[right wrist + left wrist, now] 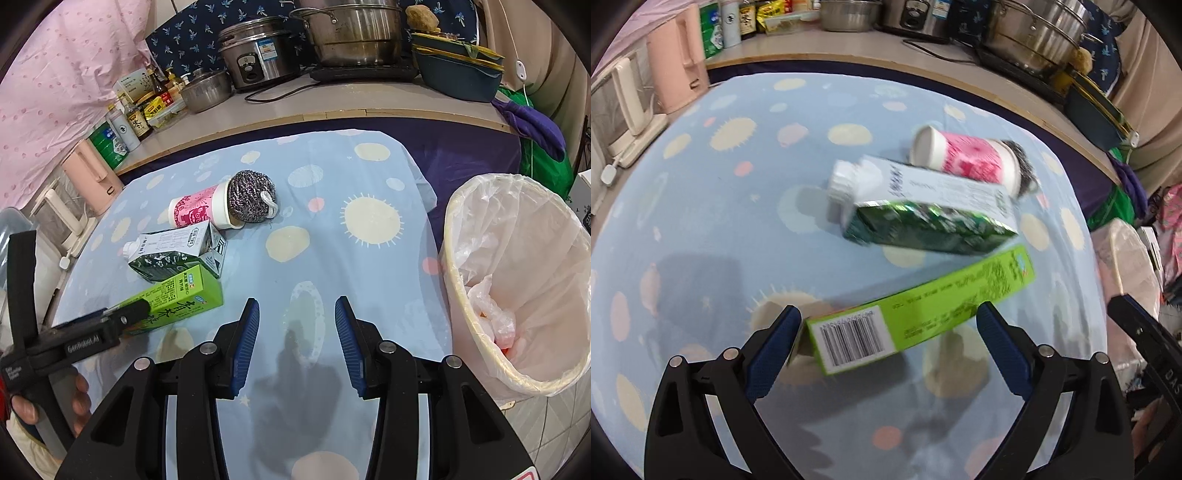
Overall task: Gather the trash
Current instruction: 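Grasp the green tea box with the left tool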
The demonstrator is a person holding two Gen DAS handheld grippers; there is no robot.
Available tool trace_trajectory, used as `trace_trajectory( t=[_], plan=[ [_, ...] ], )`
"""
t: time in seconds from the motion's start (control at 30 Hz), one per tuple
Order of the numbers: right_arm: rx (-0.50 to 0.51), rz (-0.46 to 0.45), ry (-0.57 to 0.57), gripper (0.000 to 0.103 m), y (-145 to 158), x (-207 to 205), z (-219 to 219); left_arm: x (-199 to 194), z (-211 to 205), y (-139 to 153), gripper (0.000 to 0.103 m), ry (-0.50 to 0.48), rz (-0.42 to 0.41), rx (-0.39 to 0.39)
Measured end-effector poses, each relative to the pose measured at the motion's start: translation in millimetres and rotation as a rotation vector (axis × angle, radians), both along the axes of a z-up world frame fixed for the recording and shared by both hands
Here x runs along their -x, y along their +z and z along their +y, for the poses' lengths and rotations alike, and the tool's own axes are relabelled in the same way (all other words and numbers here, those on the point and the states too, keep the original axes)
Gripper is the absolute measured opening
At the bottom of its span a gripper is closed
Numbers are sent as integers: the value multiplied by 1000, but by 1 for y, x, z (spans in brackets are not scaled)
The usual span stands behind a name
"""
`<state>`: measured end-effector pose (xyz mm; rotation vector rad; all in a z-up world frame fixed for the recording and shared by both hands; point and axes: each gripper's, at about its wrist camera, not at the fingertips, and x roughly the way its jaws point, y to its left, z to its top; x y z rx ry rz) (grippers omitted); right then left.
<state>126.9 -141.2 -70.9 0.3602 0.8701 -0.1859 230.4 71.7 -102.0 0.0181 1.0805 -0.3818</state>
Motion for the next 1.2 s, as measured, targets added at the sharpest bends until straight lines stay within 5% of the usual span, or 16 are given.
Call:
trace_trajectory(
  t=[0.33, 0.73, 1.07, 1.2],
  plan=[
    [-10, 2, 9, 42, -2, 12, 0, 53, -36, -17, 91, -93, 25, 6],
    [-23, -1, -6, 42, -3, 20, -8, 29, -34, -13, 90, -37, -78, -61],
    [-24, -1, 4, 42, -3, 18, -5, 35, -50, -15, 39, -129, -52, -26],
    [-24, -2, 4, 42, -2, 18, -4, 52, -55, -10, 34, -137, -56, -29]
  ],
)
